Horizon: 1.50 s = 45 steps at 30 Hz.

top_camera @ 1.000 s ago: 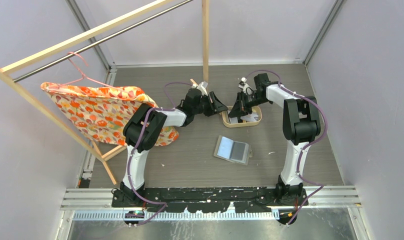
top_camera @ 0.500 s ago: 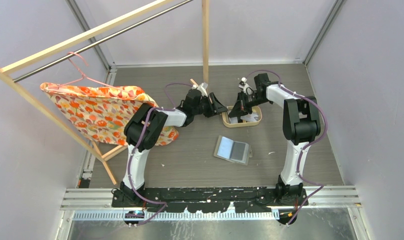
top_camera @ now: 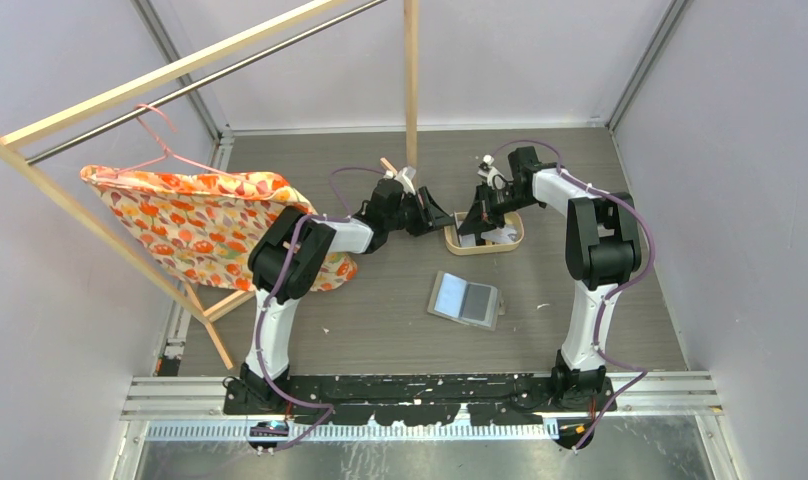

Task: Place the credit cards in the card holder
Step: Pick up the credit card from the storage box.

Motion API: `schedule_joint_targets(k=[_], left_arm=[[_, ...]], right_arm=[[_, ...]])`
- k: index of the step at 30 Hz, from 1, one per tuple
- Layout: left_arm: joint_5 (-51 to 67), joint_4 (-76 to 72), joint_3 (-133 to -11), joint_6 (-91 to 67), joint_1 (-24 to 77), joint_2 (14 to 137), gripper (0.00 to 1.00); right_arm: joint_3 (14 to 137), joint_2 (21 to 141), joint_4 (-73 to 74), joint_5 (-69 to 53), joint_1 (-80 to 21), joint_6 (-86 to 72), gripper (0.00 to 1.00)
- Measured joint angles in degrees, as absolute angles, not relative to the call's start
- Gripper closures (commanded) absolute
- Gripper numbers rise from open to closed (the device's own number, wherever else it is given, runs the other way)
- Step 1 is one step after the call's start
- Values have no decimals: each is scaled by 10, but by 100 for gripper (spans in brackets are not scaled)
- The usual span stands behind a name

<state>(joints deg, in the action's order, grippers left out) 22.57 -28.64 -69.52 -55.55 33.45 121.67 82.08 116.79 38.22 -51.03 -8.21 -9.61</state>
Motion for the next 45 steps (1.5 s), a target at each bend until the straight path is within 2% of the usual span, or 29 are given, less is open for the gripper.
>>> schedule_joint_targets(k=[12, 21, 27, 36, 42, 45], left_arm=[[232, -297, -695, -555, 333, 1217, 51], [241, -337, -679, -553, 333, 1217, 51], [244, -341, -679, -553, 332, 1217, 52], [245, -366, -663, -551, 332, 1217, 54], [245, -395, -645, -551, 333, 1214, 54], [246, -404, -645, -551, 333, 1214, 54]], right_arm=[[821, 1168, 381, -517, -81, -98, 98], [821, 1168, 378, -521, -81, -95, 93], [821, 1168, 378, -520, -83, -93, 99], [821, 1168, 379, -520, -89, -91, 99], [821, 1168, 381, -518, -89, -91, 83], [821, 1169, 382, -515, -89, -91, 81]])
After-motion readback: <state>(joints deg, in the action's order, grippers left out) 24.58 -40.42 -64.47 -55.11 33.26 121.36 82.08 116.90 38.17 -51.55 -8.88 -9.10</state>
